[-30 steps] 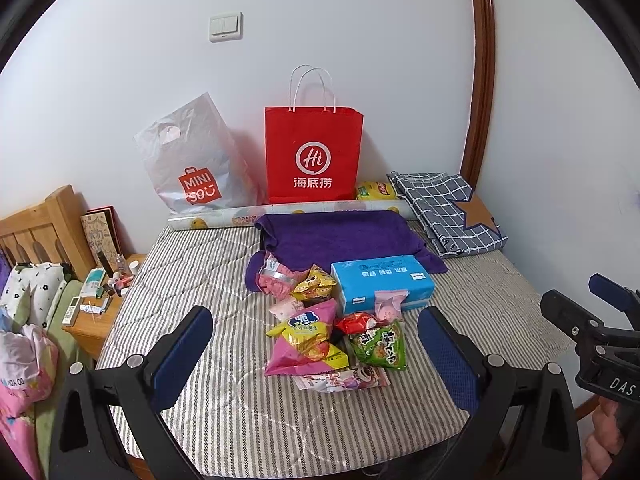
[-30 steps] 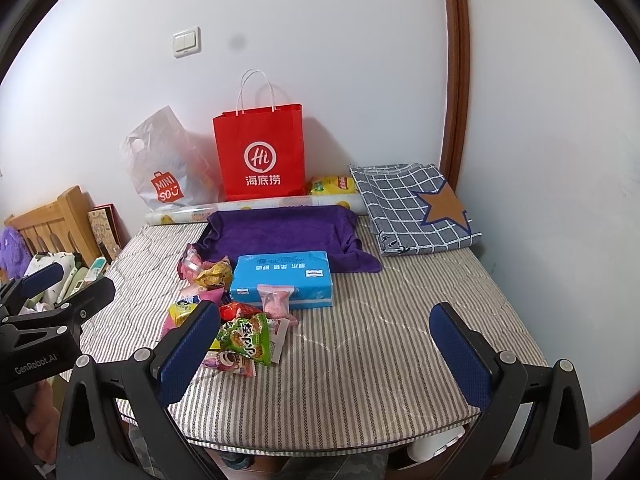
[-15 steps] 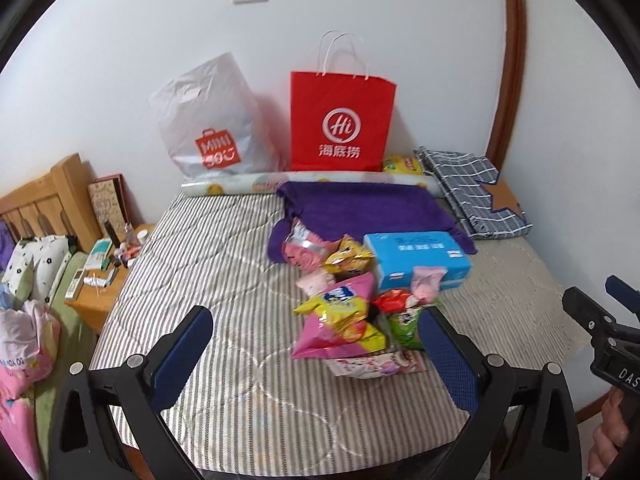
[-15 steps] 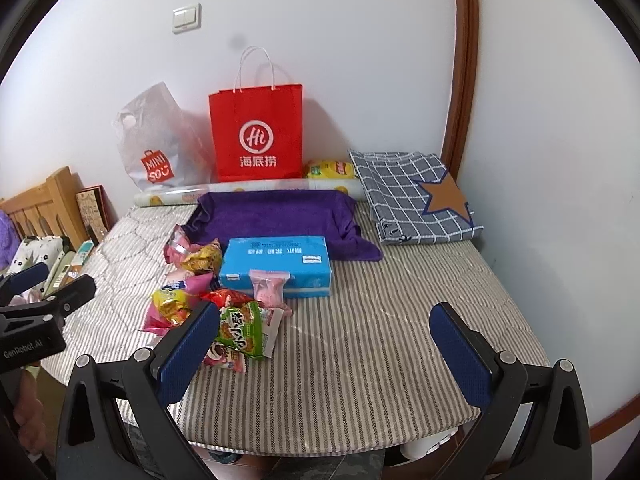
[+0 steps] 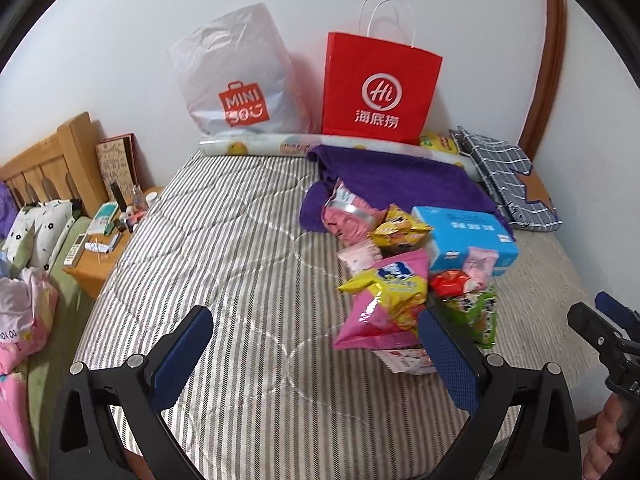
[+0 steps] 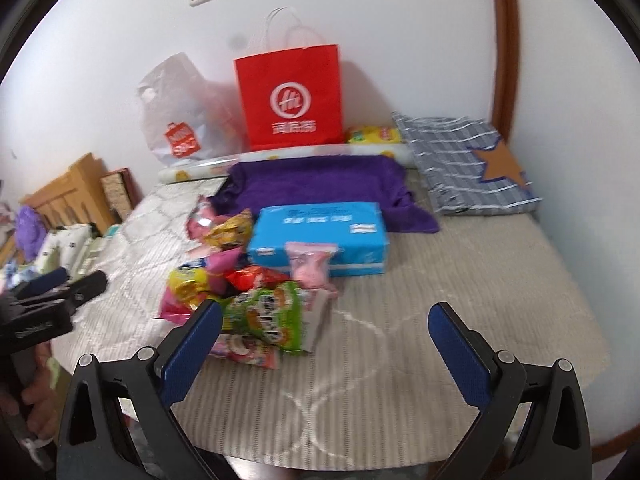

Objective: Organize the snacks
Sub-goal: 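Reach into the snack pile and grasp the green snack bag with the right gripper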

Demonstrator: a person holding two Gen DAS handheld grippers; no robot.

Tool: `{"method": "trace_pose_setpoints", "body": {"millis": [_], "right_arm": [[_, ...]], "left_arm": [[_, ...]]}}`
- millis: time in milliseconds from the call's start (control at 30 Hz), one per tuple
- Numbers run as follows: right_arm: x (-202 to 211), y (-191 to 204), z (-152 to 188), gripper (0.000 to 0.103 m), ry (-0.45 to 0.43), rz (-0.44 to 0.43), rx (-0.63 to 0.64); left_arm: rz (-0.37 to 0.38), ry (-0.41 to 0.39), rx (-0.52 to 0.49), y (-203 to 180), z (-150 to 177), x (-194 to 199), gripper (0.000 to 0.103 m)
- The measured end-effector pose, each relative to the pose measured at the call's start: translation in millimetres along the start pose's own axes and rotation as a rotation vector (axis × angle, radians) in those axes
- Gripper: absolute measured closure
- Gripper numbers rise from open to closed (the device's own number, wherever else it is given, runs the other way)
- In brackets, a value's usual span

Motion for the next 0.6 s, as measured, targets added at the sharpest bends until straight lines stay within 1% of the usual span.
{"method": "trace_pose_setpoints", "body": {"millis": [33, 67, 167, 333, 400, 600], "right_arm": [[-6, 3, 2, 0.002, 0.011, -0.014, -0.001], [-11, 6, 4, 0.006, 0.022, -0.013, 0.001], [-27, 9, 9, 0.012, 0.053, 0.013, 0.010], [-48, 24, 19, 0.013, 0.086, -0.008, 0.027], [-56, 29, 23, 0.013, 0.099, -0.007, 0.049], [-76, 42, 34, 0.013, 0.139, -0.013, 0.085]], "left_arm": [[-0.003, 0.004, 0.004, 2, 1, -3, 0.001], [-0.004, 0.007, 0.007, 4, 2, -6, 0.001], [-0.001, 0.007, 0.006, 8, 2, -15, 0.001], [0.027, 0.037, 0.008, 11, 3, -26, 0.001], [0.049, 0.053, 0.020, 12, 4, -31, 0.001], [0.074, 0.061, 0.012, 13, 6, -38, 0.001]]}}
Point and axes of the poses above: each gripper's, at about its wrist camera, not at the fingertips, and x roughly against the way its jaws point, y to its left, z to its underside, the point moved 10 cm from there along -x, roughly the way its jaws point, and after that the axes turned 1 degree about -y, right-handed, at the moved point
